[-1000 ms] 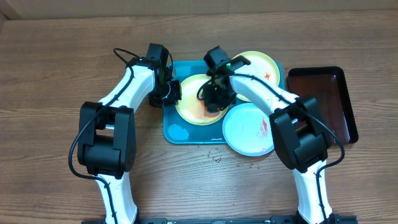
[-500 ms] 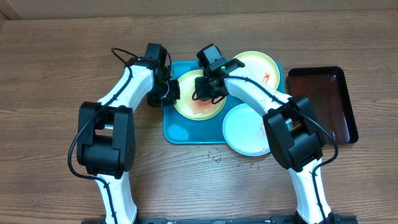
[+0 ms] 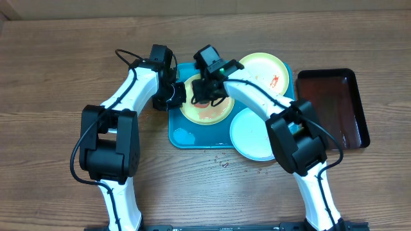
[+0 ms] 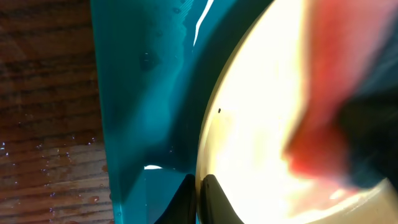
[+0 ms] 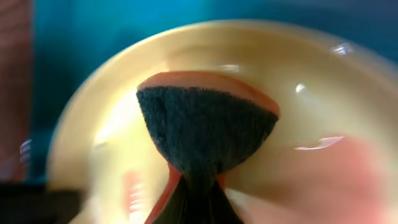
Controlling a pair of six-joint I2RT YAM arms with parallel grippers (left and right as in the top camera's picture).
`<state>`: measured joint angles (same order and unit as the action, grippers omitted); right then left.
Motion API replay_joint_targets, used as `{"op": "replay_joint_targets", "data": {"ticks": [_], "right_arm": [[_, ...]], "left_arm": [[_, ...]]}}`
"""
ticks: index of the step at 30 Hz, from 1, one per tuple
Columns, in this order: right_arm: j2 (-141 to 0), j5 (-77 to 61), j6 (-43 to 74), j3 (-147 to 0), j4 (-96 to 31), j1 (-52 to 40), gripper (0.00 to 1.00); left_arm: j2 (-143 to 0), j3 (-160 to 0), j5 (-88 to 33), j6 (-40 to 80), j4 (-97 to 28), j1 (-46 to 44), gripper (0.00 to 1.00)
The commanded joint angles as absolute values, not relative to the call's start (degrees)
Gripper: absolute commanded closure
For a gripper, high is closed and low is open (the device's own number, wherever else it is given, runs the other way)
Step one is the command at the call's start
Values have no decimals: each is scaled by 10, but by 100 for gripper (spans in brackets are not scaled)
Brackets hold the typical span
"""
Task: Clean dirty plates on tray and stack at the side
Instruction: 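Scrub the yellow plate with the sponge while the left gripper holds it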
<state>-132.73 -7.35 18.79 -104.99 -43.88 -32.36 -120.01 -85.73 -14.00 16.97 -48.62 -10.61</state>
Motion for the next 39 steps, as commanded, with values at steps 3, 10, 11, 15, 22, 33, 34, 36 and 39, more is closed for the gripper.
{"op": "replay_joint_targets", "data": {"ticks": [3,10,11,15,22,33,34,36,39], "right_arm": [[-1334,-9,217,-1067,-494,-280,96],[-1334,-38,217,-1067,-603,-294,96],[-1334,-44,217,-1067,-614,-298,96],[-1334,-99,216,-1067,-624,-323,96],[-1334,-147,229,-1067,-582,-363,96],[-1334,-98,255,-1067,-495,-329,96],[-1334,-92,256,-1067,-498,-319,96],[-1334,-86,255,-1067,-504,-299,96],[-1334,-86,255,-1067,-521,-270,96]], "left_arm": [[-1190,-860,-149,163,-490,-109,96],[-1190,-860,-149,163,-486,-109,96],[-1190,-860,-149,163,-486,-109,96],[-1190,-860,-149,163,-486,-109,96],[-1190,-860,-149,163,-486,-109,96],[-1190,-860,-148,163,-473,-109,96],[-1191,-860,-148,163,-469,-109,96],[-1191,-860,-146,163,-464,-109,96],[-1192,-860,-146,163,-462,-109,96]]}}
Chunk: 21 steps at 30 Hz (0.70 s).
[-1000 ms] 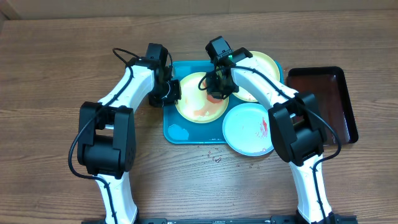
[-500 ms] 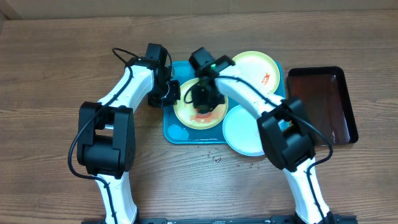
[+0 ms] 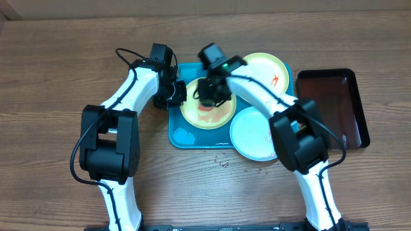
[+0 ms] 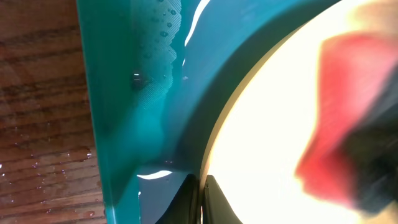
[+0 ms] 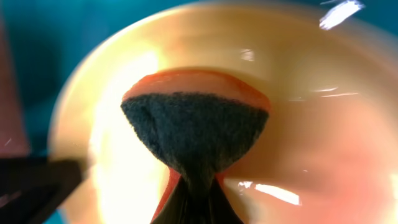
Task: Clean dirty plates on tray and stack at the side
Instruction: 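Scrub the yellow plate with the sponge while the left gripper holds it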
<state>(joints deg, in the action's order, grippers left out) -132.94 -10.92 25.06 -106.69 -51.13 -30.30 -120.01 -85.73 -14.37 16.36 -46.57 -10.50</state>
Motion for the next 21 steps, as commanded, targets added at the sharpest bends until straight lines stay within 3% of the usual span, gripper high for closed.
{"op": "replay_joint_targets", "data": {"ticks": [1,9,12,14,21], "right_arm": [[-1334,-86,255,-1067,-532,-260,96],[-1334,-87,253,-1066,-617,-246,96],[-1334,-87,253,-1065,-613,-255,96],[-1334,-87,253,-1065,-612,-257,96],[-1334,-87,253,-1065,-613,-257,96]], "left_arm": [[-1192,-860,-146,163,-462,-109,96],[-1199,-860,-144,160,-458,-109,96],[-1212,-860,-146,147,-455,-110,83],[-1220,-860,-147,141,-452,-110,80],[-1237,-860,-147,136,-451,-110,85]]}}
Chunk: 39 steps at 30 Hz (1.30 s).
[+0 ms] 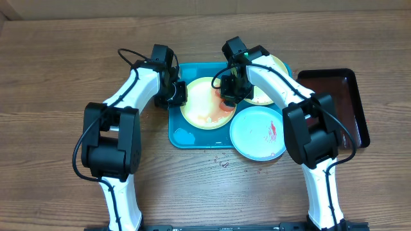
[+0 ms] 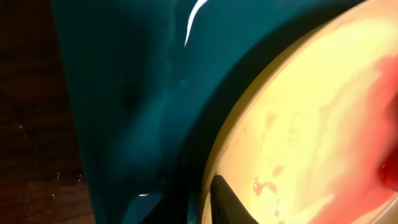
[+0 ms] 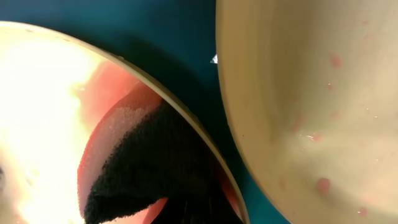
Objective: Clean dirty plates on tray and stack at the side
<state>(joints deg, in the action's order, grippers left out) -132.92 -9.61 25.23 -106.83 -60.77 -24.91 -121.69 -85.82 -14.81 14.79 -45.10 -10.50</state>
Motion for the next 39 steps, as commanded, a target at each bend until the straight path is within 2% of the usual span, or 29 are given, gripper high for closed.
{"op": "replay_joint_targets", "data": {"ticks": [1,4,6,12,21,28,33,39], "right_arm": [[-1334,-87,253,-1065,-613,-257,96],[-1334,-91,253,-1065,-612,-257,96],[-1334,-91,253,-1065,-612,-257,96],[-1333,-111,246,-1069,-612,-257,96],[-1261,-218,194,-1131,-635,-254,96],[-1152,-174,193,-1153,-664,-222,96],[-1092,-109,193,-1153,-703,-170,96],[-1074,-99,193,-1153,-728,-98,96]], "left_arm": [[-1237,-860,-147,136,-450,-110,86],[-1240,-860,-147,132,-445,-111,89],[-1242,-860,-147,132,-443,-112,96],[-1239,-861,-142,133,-432,-112,96],[-1167,-920,-55,133,-482,-108,96],[-1118,-967,-2,133,-537,-108,96],[-1110,-984,73,133,-572,-123,96],[-1106,-984,213,147,-587,-175,96]]}}
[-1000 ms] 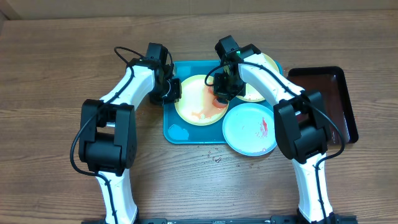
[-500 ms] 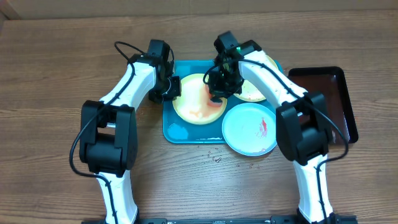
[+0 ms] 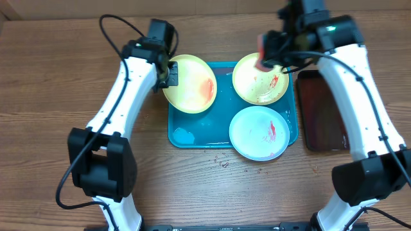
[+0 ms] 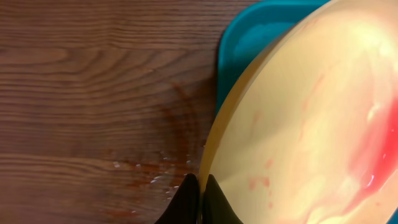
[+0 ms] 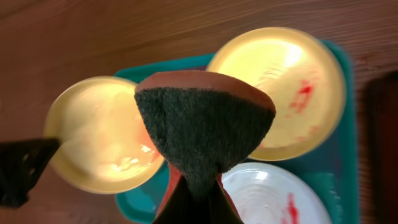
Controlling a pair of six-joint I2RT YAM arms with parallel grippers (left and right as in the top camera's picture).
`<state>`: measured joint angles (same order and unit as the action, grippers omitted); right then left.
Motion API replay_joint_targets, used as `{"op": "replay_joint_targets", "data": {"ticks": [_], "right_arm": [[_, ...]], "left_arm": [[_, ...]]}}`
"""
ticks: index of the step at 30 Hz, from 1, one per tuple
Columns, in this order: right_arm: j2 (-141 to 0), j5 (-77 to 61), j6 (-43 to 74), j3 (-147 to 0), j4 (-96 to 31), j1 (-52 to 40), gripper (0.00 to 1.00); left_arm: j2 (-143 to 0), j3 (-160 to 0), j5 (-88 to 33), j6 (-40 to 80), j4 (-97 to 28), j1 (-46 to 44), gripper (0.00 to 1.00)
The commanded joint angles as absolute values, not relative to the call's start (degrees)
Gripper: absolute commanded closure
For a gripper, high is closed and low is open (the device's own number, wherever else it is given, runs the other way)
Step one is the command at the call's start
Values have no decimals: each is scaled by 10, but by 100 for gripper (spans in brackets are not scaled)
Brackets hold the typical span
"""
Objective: Clean dirty plates on tray and stack at the side
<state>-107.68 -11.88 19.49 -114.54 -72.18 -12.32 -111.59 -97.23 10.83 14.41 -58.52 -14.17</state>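
My left gripper [image 3: 169,73] is shut on the left rim of a yellow plate [image 3: 190,91], holding it lifted and overhanging the left edge of the teal tray [image 3: 192,136]. Red smears streak the plate [image 4: 298,124], mostly on its right side. My right gripper [image 3: 275,50] is raised high over the tray's far right, shut on a folded sponge [image 5: 205,118] with a dark scouring face and an orange back. A second yellow plate [image 3: 260,78] with red spots lies at the tray's far right. A pale blue plate [image 3: 260,131] with a red streak lies at the near right.
A dark brown tray [image 3: 321,109] stands on the wooden table to the right of the teal tray. A puddle of water [image 3: 185,136] lies in the teal tray's near-left corner. Small drops and crumbs [image 3: 223,163] dot the wood in front of it.
The yellow plate was lying in the tray with the sponge at its right rim. Now it is lifted, further left, over the tray's left edge. My right gripper is high above the tray with the sponge.
My left gripper held the yellow plate's rim throughout. The sponge in my right gripper was on the plate's middle, then a little further back on it, then at its right rim, with red smeared across the plate. Now the plate is lifted and the sponge is clear of it.
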Motion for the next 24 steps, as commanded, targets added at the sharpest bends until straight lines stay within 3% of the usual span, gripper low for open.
{"op": "replay_joint_targets", "data": {"ticks": [1,15,24], "right_arm": [[-1074,-99,193,-1153,-732,-88,96],[-1074,-99,179,-1153,-736,-50,96],[-1074,-99,179,-1153,-734,-50,96]], "left_arm": [[-1105,-984,240,149,-588,-187,96],[-1104,-984,649,247,-588,-346,96],[-1104,-984,763,247,-552,-374,96]]}}
